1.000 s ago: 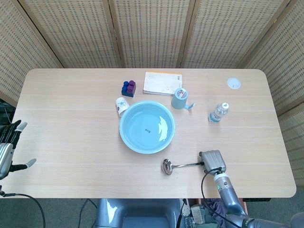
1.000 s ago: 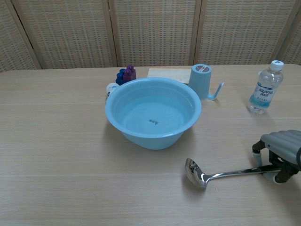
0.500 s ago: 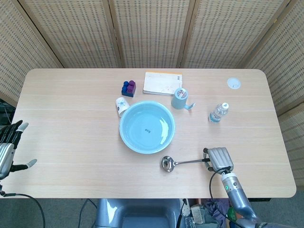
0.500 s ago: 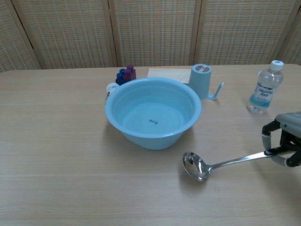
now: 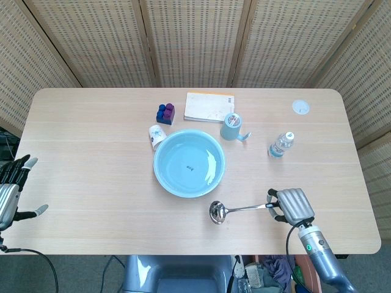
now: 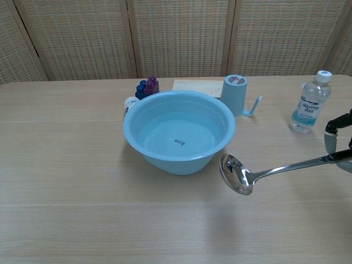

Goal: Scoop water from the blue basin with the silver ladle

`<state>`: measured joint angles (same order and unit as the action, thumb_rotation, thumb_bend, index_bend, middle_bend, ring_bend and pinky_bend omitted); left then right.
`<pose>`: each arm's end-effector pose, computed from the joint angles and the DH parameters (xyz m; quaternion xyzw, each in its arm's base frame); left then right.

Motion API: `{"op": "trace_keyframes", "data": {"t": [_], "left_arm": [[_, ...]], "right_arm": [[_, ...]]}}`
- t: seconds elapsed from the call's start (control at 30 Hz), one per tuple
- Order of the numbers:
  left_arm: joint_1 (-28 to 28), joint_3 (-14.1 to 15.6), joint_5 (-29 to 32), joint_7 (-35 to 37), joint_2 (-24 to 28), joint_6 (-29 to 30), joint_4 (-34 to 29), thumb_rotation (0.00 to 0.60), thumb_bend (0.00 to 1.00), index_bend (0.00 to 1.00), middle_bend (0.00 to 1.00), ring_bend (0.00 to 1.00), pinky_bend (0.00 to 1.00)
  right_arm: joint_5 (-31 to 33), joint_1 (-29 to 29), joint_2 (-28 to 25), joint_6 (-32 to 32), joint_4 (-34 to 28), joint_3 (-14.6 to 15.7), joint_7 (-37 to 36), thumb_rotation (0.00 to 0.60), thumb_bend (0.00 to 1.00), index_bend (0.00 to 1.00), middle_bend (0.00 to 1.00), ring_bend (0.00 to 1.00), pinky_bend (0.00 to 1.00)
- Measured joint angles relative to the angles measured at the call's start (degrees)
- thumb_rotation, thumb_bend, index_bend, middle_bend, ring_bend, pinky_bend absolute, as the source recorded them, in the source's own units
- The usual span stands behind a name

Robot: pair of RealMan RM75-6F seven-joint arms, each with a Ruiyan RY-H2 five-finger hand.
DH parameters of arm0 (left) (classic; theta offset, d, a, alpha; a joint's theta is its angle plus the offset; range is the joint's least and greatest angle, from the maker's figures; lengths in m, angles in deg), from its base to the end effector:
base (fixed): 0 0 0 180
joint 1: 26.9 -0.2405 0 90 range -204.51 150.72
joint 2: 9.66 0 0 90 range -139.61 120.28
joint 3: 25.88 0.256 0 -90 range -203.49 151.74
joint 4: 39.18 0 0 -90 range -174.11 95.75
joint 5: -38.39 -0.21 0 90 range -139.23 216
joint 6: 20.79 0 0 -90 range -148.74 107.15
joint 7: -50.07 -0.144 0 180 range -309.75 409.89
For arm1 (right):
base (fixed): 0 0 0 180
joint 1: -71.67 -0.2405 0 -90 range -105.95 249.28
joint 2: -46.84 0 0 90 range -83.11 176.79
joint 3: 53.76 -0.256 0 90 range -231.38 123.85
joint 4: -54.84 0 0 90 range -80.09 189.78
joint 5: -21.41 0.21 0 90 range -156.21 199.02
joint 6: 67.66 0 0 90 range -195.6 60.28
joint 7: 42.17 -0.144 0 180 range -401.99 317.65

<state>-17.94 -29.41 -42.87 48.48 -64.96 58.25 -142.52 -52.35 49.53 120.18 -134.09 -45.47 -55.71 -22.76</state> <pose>-0.2840 0.2007 0.1804 -0.6045 -0.4138 -0.3738 0.5689 -0.2362 -0.2427 0.0563 0.7071 -0.4124 0.3246 0.4739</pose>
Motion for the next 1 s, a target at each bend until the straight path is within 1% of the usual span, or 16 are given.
{"op": "trace_keyframes", "data": {"t": [0.1,0.23,0.33,0.43,0.53,0.63,0.77,0.87,1.0], "left_arm": [[0.1,0.0,0.2,-0.1,0.0,-0.1,0.0,0.6,0.0,0.0,0.0,0.0,0.0],[0.1,-0.1,0.3,-0.2,-0.1,-0.2,0.0,0.6,0.0,0.0,0.0,0.0,0.0],[0.2,-0.1,0.3,-0.3,-0.1,-0.2,0.0,0.6,0.0,0.0,0.0,0.0,0.0],[0.2,-0.1,0.5,-0.3,-0.1,-0.2,0.0,0.6,0.0,0.0,0.0,0.0,0.0],[0.3,-0.2,0.7,-0.3,-0.1,-0.5,0.0,0.6,0.0,0.0,0.0,0.0,0.0],[0.6,-0.3,1.2,-0.4,-0.2,-1.0,0.1,0.6,0.0,0.0,0.0,0.0,0.0],[0.9,-0.4,1.7,-0.6,-0.3,-1.6,0.2,0.6,0.0,0.0,0.0,0.0,0.0],[1.1,-0.5,1.9,-0.6,-0.3,-2.0,0.4,0.6,0.0,0.0,0.0,0.0,0.0],[1.5,-0.5,2.1,-0.5,-0.3,-2.7,0.6,0.6,0.0,0.0,0.0,0.0,0.0]], "right_arm": [[-1.1,-0.2,-1.3,-0.4,-2.6,-0.3,0.3,0.6,0.72,0.76,0.96,1.0,1.0],[-0.9,-1.8,-2.9,-0.1,-6.0,-2.1,3.6,0.6,0.72,0.76,0.96,1.0,1.0],[2.2,-3.7,-3.7,0.8,-8.0,-4.3,6.8,0.6,0.72,0.76,0.96,1.0,1.0],[6.5,-6.4,-4.3,1.6,-9.6,-7.4,10.4,0.6,0.72,0.76,0.96,1.0,1.0],[11.6,-9.5,-4.5,2.1,-10.7,-10.6,14.0,0.6,0.72,0.76,0.96,1.0,1.0],[18.2,-13.2,-4.3,2.4,-11.1,-13.8,18.2,0.6,0.72,0.76,0.96,1.0,1.0],[29.0,-19.9,-2.4,1.9,-10.3,-16.9,26.3,0.6,0.73,0.76,0.96,1.0,1.0],[36.4,-25.5,0.3,0.9,-8.4,-18.3,32.9,0.6,0.73,0.76,0.96,1.0,1.0],[43.6,-32.5,5.4,-0.8,-3.6,-19.1,39.7,0.6,0.73,0.76,0.96,1.0,1.0]]}}
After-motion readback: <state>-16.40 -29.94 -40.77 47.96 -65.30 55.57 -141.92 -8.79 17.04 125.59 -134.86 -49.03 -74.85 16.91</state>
